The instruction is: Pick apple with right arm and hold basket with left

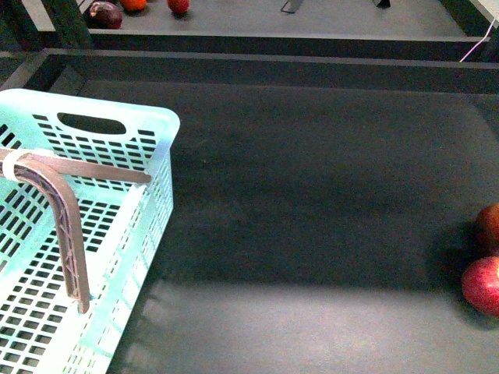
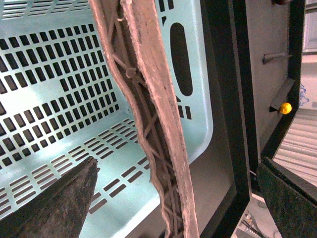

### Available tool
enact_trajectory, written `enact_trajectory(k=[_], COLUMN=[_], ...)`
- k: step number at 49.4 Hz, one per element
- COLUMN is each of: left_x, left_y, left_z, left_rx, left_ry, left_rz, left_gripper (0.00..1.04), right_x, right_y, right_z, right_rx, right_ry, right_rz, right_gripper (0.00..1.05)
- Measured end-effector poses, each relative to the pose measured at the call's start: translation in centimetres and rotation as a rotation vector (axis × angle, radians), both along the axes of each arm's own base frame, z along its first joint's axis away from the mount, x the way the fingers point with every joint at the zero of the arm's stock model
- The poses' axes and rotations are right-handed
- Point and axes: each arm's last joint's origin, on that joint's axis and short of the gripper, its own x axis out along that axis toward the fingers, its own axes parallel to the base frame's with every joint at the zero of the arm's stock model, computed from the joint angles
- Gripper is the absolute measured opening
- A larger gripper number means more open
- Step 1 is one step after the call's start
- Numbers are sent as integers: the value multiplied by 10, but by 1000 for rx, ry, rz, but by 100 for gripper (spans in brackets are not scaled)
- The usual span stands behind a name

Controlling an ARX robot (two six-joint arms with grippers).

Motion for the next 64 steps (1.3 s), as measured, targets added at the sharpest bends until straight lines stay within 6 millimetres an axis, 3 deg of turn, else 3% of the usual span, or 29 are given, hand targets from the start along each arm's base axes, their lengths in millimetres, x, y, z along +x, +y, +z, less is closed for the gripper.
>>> enact_trajectory(k=[12, 23, 35, 48, 64], left_x=[18, 21, 24, 32, 28], left_y=[2, 5, 9, 9, 3], left_z=[-23, -26, -33, -23, -14], left_rx=[-27, -40, -45, -69, -94], left_ry=[68, 67, 98, 79, 82], left_rz=[34, 36, 53, 70, 67], left_gripper=[98, 97, 54, 10, 7], right_x=[0, 0, 0, 0, 0], right_y=[0, 0, 0, 0, 0], right_z=[0, 0, 0, 0, 0], right_rx=[0, 0, 0, 0, 0], right_ry=[0, 0, 0, 0, 0], right_rz=[0, 0, 0, 0, 0], right_gripper=[96, 96, 96, 96, 96])
